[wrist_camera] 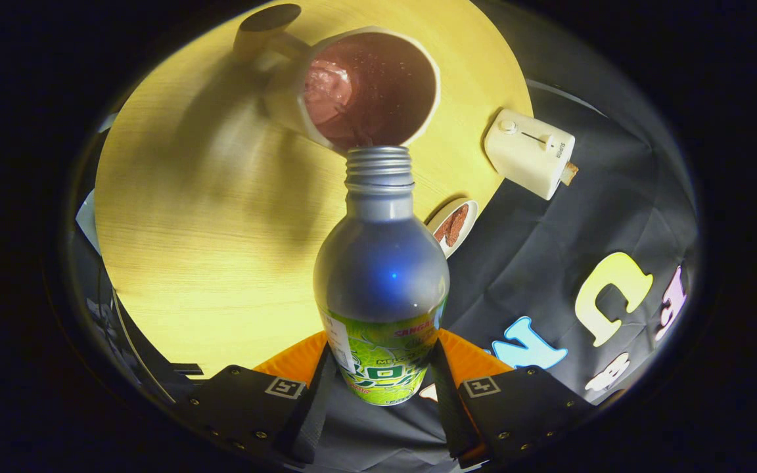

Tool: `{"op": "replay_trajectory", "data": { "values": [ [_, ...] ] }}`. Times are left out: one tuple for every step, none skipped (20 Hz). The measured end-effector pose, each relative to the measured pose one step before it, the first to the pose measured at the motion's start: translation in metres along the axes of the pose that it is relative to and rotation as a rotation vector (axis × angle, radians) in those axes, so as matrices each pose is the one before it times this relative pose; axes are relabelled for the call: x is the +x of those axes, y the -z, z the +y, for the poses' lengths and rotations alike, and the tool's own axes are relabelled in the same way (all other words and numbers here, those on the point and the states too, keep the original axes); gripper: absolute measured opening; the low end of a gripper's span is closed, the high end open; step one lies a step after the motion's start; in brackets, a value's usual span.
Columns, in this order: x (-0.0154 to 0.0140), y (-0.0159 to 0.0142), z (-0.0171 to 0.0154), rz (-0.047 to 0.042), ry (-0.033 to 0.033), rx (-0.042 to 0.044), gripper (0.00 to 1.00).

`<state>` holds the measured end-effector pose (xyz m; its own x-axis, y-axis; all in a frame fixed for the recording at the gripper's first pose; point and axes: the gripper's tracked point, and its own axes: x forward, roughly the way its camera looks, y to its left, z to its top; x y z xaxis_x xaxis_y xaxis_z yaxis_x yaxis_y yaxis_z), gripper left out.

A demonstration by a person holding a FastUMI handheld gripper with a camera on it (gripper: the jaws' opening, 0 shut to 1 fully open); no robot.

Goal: Take the bottle from table, then pour the juice into the cup, finally place the bottle on the coaster

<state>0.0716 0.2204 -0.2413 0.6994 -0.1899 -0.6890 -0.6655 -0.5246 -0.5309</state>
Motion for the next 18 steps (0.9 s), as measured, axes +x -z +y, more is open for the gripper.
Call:
{"op": "replay_trajectory", "data": {
  "values": [
    [-0.00132,0.00047,-0.0003,0.00307,-0.00128,-0.00542,0.72],
    [0.00096,-0.00011,-0.0002,0.00333,0.00116,-0.0037,0.72],
    [-0.00121,-0.00077,-0.00121,-0.00011,0.00243,-0.00141,0.72],
    [0.00031,-0.00028,-0.00055,0.0005,-0.00144,-0.00111,0.72],
    [-0.00011,0.00053,-0.00207,0.00174,-0.0011,-0.005,0.72],
    [0.00013,-0.00059,-0.00125,0.00201,0.00032,-0.00732,0.72],
    [0.00057,0.00016,-0.00176,0.00128,-0.00055,-0.00613,0.72],
    [-0.0006,-0.00006,0.00006,0.00153,-0.00068,-0.00511,0.72],
    [0.00016,0.0,-0.00085,0.00227,0.00044,-0.00506,0.72],
    [0.0004,-0.00109,-0.00138,0.0006,0.00095,-0.0037,0.72],
    [0.00044,-0.00061,-0.00035,-0.00068,0.00004,-0.00363,0.72],
    [-0.0006,-0.00125,-0.00132,0.00011,-0.00048,-0.00442,0.72],
    [-0.00035,-0.00079,-0.00015,-0.00226,-0.00061,-0.00524,0.72],
    [0.00044,-0.00121,0.00105,-0.00256,-0.00137,-0.00542,0.72],
    [0.00026,-0.00005,-0.00036,0.00075,-0.00058,-0.00427,0.72],
    [-0.00064,-0.00008,-0.00051,0.00205,0.00106,-0.00127,0.72],
    [-0.00094,0.00056,0.00046,0.00254,-0.0007,0.00071,0.72],
    [0.00008,-0.00039,-0.00038,0.00076,0.00078,-0.00073,0.72]
  ]
}}
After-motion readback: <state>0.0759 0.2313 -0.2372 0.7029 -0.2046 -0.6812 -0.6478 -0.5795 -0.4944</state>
